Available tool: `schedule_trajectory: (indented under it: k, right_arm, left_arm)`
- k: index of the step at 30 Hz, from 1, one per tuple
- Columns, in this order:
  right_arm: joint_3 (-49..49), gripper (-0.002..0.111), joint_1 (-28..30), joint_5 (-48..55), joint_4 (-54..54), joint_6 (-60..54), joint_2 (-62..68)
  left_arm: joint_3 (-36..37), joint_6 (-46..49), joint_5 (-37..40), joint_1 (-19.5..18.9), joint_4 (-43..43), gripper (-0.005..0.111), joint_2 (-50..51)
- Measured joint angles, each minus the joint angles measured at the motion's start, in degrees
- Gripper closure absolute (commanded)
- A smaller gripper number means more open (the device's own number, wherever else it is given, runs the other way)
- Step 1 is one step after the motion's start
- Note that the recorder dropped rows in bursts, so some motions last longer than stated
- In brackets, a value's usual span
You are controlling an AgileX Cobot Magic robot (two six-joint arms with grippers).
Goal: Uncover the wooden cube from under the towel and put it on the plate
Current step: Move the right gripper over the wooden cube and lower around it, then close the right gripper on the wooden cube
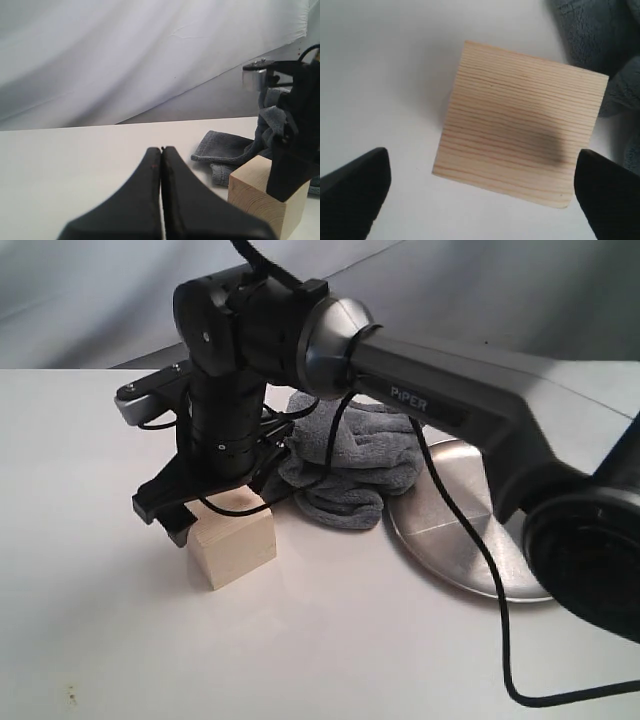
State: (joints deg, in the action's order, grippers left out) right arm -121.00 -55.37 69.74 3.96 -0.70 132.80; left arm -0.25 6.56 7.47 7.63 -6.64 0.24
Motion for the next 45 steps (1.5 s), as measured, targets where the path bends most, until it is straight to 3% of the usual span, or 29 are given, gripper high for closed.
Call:
schedule_trajectory:
  k: [45]
  right_arm:
    - [-0.68, 0.017, 0.0, -3.06, -4.4, 3.82, 3.31]
  left_arm:
    - [0.0, 0.0, 0.0, 0.0, 0.0, 0.107, 0.0]
